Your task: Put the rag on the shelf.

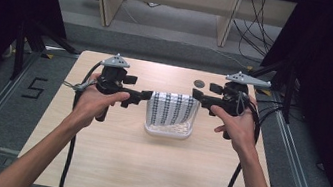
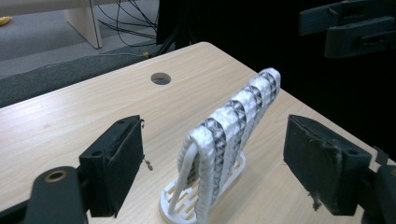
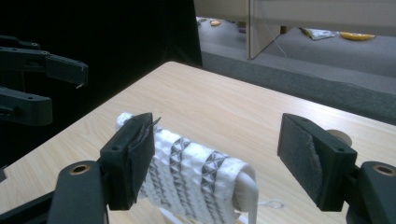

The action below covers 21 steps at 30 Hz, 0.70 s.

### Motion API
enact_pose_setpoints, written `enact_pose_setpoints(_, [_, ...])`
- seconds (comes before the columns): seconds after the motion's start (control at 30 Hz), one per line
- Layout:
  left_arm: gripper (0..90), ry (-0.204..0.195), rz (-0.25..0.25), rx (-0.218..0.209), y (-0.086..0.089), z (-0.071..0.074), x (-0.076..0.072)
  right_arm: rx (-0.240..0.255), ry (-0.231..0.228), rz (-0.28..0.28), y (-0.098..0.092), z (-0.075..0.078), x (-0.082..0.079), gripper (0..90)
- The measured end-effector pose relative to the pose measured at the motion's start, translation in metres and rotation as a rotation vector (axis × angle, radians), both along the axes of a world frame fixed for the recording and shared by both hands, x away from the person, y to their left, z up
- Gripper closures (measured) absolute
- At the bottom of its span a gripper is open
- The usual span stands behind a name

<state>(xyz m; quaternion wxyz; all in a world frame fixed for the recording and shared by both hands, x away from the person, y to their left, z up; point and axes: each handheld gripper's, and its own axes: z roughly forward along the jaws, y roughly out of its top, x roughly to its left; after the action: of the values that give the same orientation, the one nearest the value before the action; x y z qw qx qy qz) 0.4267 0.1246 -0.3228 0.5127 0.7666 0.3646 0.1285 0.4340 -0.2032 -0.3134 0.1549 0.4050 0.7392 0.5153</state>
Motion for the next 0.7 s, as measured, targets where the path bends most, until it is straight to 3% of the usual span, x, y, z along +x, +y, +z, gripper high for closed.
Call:
enact_pose_setpoints(0.4, [19.6,-0.010,-0.021,-0.019,0.008,-0.010,-0.019,-0.011,-0.002,0.025,0.000,-0.006,-0.010,28.6])
enact_pose_setpoints(0.47, [19.6,-0.017,-0.019,-0.002,0.010,-0.011,-0.022,-0.019,-0.012,0.025,0.000,-0.008,-0.012,28.6])
enact_pose_setpoints(0.53, [19.6,-0.029,-0.019,-0.010,0.012,-0.012,-0.025,-0.015,0.000,0.030,-0.001,-0.009,-0.014,28.6])
enact_pose_setpoints(0.63, [19.6,-0.028,-0.023,-0.003,0.013,-0.015,-0.031,-0.012,-0.021,0.033,-0.005,-0.011,-0.016,28.5])
enact_pose_setpoints(0.67, [19.6,-0.025,-0.027,0.009,0.014,-0.016,-0.033,-0.005,0.006,0.022,-0.005,-0.010,-0.019,28.5])
enact_pose_setpoints(0.7, [19.6,-0.030,-0.030,-0.002,0.014,-0.017,-0.034,-0.011,-0.015,0.035,-0.006,-0.012,-0.018,28.6])
